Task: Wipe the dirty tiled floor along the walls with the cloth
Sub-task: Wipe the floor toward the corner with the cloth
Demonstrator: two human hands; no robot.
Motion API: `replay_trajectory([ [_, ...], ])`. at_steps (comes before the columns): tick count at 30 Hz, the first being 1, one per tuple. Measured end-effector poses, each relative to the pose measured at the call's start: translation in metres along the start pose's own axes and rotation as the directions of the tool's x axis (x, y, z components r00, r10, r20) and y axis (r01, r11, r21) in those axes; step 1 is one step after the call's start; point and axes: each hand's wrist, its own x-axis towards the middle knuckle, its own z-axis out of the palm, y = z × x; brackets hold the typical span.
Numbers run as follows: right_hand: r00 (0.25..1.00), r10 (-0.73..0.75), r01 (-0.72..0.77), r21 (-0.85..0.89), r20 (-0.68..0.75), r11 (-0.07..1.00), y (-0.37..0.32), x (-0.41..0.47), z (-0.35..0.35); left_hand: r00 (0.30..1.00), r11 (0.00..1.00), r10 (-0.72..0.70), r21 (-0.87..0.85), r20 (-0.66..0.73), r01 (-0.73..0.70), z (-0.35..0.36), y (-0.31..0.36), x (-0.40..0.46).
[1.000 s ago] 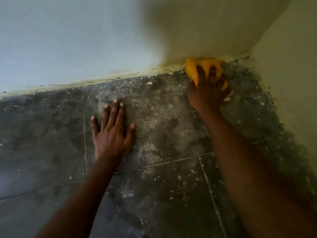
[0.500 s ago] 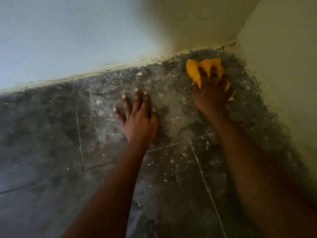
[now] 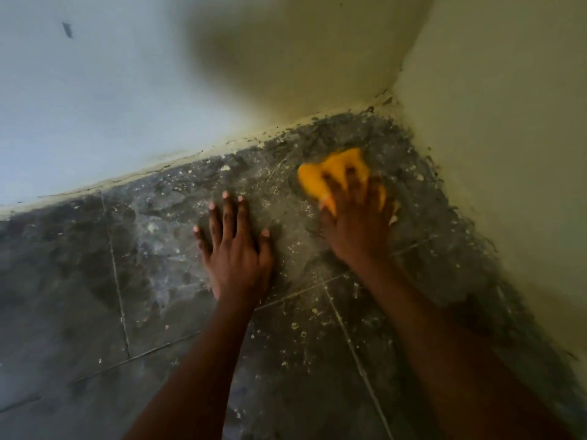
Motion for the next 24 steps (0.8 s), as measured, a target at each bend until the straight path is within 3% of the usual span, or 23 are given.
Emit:
replay_trajectory([
  [2,0.98,-0.193,0.196,-0.055,0.056,0.979,0.01,-0.056,-0.002,1.0,1.0,-0.007,0.005,-0.004,0.007,-0.002,0.002,0.001],
  [4,0.968,-0.23,0.24,-0.092,0.104,0.966,0.045,-0.096,-0.012,1.0,1.0,-0.01,0.019,-0.003,0.01,-0.006,0.003,0.006],
  [6,0.99,-0.113,0.121,-0.115,0.08,0.986,0.088,-0.097,-0.024,1.0,0.999,-0.009,0.032,0.005,0.009,-0.008,0.003,0.005],
  [8,0.994,0.104,-0.106,-0.124,-0.019,0.987,0.108,-0.069,-0.028,1.0,1.0,0.0,0.027,0.003,0.0,-0.006,0.003,0.003],
  [11,0.953,0.29,-0.29,0.01,-0.09,0.957,0.077,-0.011,-0.015,1.0,0.999,-0.016,0.027,-0.012,0.017,-0.001,0.001,0.002],
  [14,0.992,0.099,-0.1,-0.014,-0.078,0.995,0.038,-0.029,-0.003,1.0,1.0,-0.018,0.019,-0.011,0.018,0.0,0.001,0.0],
  [17,0.991,-0.132,0.129,-0.104,-0.024,0.986,0.053,-0.11,-0.006,1.0,1.0,-0.016,0.015,-0.022,0.016,-0.003,0.002,0.003],
  [20,0.999,-0.037,0.034,-0.131,-0.021,0.991,0.112,-0.143,-0.025,1.0,1.0,-0.009,0.021,-0.006,0.009,-0.004,0.003,0.004],
  [24,0.978,0.089,-0.118,-0.146,-0.187,0.982,0.138,-0.062,-0.027,1.0,0.999,-0.004,0.039,-0.006,0.004,-0.002,0.002,0.004],
])
